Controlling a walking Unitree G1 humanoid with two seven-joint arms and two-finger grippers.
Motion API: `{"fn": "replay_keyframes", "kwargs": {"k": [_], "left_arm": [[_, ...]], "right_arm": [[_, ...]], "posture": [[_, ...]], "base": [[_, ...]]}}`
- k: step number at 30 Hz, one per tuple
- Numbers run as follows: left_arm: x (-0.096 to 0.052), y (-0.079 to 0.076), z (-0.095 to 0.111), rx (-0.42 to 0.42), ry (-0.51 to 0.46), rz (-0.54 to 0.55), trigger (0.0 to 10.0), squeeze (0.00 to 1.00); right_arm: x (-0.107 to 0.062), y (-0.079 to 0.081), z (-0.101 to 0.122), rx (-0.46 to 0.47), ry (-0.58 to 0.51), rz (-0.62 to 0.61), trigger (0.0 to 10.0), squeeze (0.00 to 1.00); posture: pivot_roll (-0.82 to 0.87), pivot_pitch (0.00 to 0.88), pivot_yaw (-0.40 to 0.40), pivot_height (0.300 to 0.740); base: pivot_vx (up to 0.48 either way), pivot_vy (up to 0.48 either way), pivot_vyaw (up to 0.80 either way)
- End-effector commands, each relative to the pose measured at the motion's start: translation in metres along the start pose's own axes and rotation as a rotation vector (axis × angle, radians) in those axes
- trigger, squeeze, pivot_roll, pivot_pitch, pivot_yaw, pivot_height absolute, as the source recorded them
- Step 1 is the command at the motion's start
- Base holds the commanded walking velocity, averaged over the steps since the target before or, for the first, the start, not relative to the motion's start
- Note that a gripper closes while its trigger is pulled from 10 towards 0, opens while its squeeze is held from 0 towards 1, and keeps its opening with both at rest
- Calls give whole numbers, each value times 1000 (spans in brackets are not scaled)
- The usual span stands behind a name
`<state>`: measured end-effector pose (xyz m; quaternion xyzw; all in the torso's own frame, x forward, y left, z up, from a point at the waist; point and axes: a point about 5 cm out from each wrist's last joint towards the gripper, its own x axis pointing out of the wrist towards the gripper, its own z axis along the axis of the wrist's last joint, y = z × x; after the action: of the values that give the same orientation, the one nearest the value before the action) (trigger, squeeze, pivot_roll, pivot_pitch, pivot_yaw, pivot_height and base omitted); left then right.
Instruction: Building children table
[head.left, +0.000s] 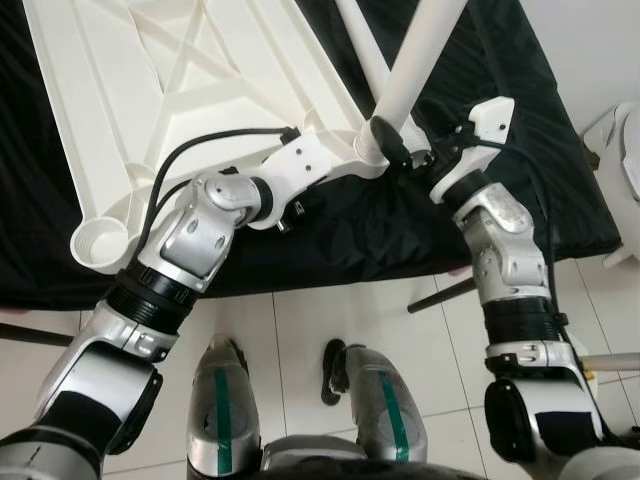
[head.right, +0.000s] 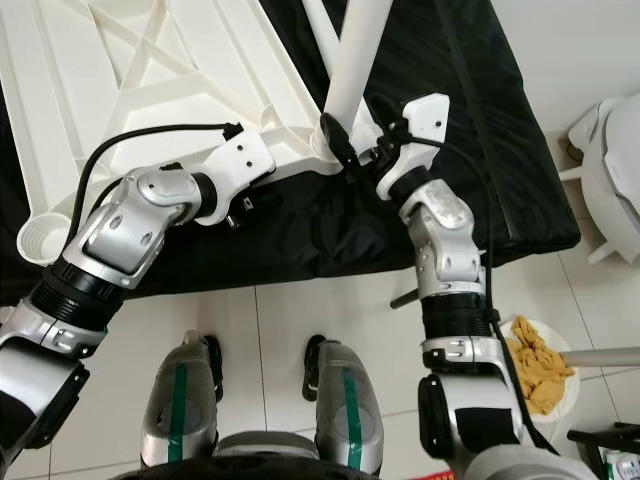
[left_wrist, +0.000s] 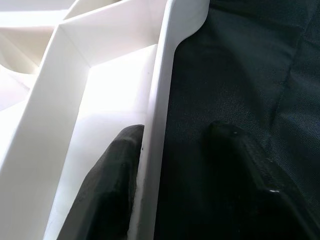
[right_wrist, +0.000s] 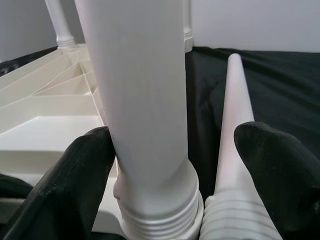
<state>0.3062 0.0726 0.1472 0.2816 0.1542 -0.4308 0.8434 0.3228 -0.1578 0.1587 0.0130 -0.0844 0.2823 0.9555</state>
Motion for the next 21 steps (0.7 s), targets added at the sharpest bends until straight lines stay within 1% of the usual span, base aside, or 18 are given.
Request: {"fn": "replay_keyframes", "kwargs": {"k": [1, 3, 6, 11, 14, 16, 21], "left_arm": [[2, 1, 2, 19, 1, -5, 10000, 0], [2, 1, 2, 21, 1, -4, 10000, 0], [2, 2, 2, 24, 1, -3, 10000, 0], [2, 2, 2, 27, 2, -5, 10000, 0], [2, 2, 2, 29, 1, -7, 10000, 0], [2, 3, 3, 31, 0, -9, 10000, 0], [3, 2, 5, 36, -3, -12, 10000, 0]], "right_arm": [[-5, -2, -11, 30, 51, 73, 10000, 0], [-5, -2, -16, 41, 66, 114, 10000, 0], [-5, -4, -21, 41, 83, 141, 10000, 0], [-3, -6, -23, 36, 89, 181, 10000, 0], [-2, -8, -23, 30, 90, 182, 10000, 0], [3, -13, -22, 15, 86, 178, 10000, 0], [10, -17, -20, -8, 80, 181, 10000, 0]], "posture": [[19, 61, -84, 740], [22, 56, -81, 740], [23, 53, -78, 740], [23, 49, -73, 740], [22, 47, -68, 740], [22, 45, -64, 740], [23, 46, -63, 740]], "base": [[0, 0, 0], [0, 0, 0], [0, 0, 0], [0, 0, 0], [0, 0, 0], [0, 0, 0], [0, 0, 0]]}}
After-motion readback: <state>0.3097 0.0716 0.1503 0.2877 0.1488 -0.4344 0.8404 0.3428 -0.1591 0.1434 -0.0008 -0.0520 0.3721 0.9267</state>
